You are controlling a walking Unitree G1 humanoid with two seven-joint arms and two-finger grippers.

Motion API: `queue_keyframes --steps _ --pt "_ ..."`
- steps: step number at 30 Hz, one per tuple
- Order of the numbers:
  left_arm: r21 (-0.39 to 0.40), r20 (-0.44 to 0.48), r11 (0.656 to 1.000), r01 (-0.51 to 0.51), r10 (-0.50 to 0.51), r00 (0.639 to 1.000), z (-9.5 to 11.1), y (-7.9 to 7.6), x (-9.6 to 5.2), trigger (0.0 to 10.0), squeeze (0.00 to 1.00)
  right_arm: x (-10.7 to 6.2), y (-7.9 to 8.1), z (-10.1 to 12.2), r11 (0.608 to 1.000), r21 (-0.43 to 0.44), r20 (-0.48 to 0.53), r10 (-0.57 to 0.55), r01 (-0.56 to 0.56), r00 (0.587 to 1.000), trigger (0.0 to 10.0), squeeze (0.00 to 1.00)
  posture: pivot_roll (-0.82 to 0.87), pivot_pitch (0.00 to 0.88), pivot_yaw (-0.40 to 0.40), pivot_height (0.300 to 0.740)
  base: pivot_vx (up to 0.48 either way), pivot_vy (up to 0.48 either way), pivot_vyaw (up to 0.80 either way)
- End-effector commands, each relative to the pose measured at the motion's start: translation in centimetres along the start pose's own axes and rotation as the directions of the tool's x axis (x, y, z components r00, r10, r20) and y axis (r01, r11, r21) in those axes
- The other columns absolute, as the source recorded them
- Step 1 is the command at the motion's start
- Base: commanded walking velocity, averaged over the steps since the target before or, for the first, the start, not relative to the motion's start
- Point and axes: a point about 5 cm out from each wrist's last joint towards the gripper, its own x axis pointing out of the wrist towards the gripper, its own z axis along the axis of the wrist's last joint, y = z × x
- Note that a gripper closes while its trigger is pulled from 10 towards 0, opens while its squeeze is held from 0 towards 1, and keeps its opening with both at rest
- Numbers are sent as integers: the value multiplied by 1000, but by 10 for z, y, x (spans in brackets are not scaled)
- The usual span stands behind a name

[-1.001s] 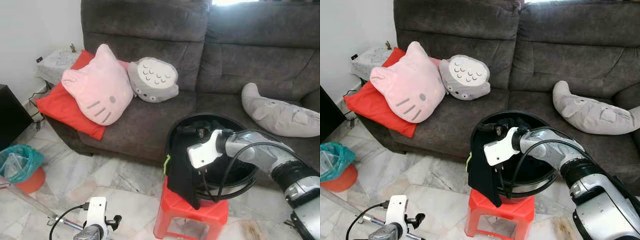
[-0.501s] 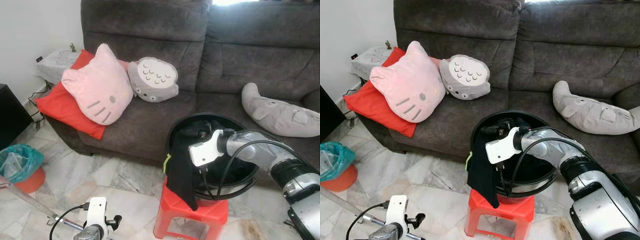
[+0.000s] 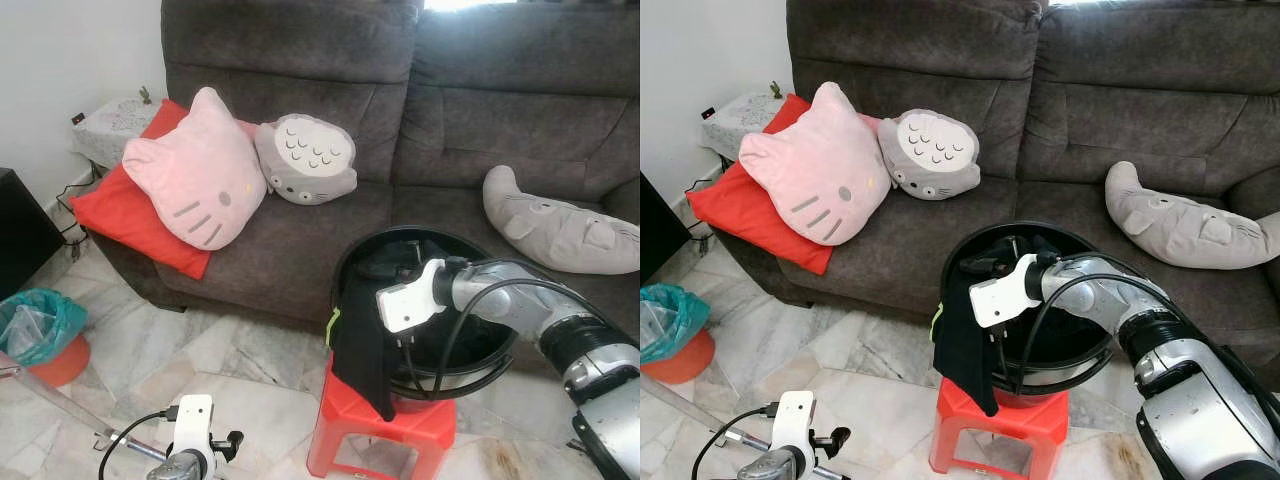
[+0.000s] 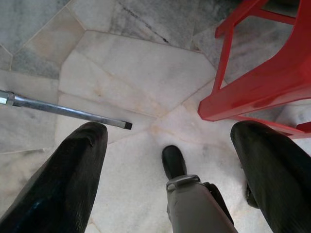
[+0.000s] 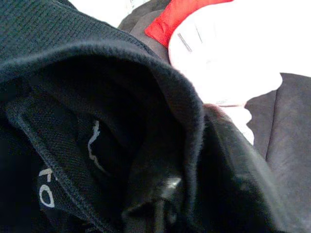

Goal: Hang hanger

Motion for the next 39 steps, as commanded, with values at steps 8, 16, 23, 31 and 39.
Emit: queue_keyframes --steps 8,16,23,31,39 --pt "-6 -26 1000 -10 10 1000 -7 2 -1 10000 0 0 -7 1 1000 13 8 -20 20 1000 0 0 -166 0 38 740 0 0 0" --pt "-6 -25 1000 -9 8 1000 -7 2 -1 10000 0 -1 -14 -2 997 57 -16 -51 52 999 0 0 -164 0 37 740 0 0 0" --pt "-1 -27 1000 -4 4 1000 -8 0 -1 10000 0 -4 -45 -1 939 214 -29 -271 271 962 0 0 -163 0 34 740 0 0 0" --pt "2 -37 1000 -3 3 999 -11 0 -2 10000 0 -5 -63 20 752 514 33 -499 413 866 0 0 -166 0 37 740 0 0 0" --pt "7 -42 1000 -2 2 999 -12 1 -3 10000 0 -17 -77 23 630 623 7 -596 463 803 0 0 -170 0 42 740 0 0 0"
